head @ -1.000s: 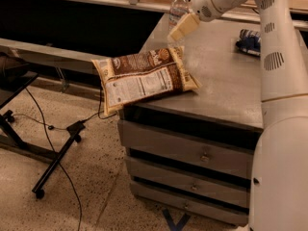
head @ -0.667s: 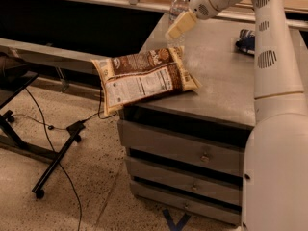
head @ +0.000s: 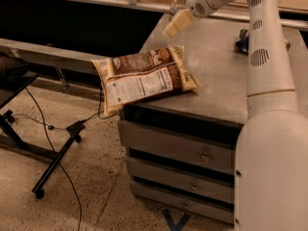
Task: Pick water bottle
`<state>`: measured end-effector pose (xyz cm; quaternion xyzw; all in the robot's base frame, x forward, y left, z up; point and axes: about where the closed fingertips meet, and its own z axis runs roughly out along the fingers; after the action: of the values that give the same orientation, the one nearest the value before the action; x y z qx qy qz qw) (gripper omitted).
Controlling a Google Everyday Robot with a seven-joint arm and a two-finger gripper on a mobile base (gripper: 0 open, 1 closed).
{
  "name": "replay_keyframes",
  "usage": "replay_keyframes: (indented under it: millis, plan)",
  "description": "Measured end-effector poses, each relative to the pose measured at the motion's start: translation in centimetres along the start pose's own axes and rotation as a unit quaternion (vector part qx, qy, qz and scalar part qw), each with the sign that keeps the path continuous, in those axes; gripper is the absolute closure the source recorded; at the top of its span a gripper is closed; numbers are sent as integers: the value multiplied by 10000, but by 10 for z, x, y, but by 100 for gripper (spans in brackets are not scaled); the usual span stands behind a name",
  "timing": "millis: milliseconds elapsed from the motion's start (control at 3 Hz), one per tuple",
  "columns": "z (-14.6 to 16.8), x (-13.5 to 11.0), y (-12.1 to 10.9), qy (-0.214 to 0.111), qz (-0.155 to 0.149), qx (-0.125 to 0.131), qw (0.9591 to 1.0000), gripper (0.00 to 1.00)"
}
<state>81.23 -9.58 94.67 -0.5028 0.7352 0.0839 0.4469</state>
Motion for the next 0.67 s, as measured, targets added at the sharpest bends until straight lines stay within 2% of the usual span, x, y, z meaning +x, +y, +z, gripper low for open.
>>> replay_keyframes:
  millis: [333,667]
  plan:
    - [7,-4,-4,-95,90,37,9999,0]
    - [11,-2,-5,-49,105,56,9999,16]
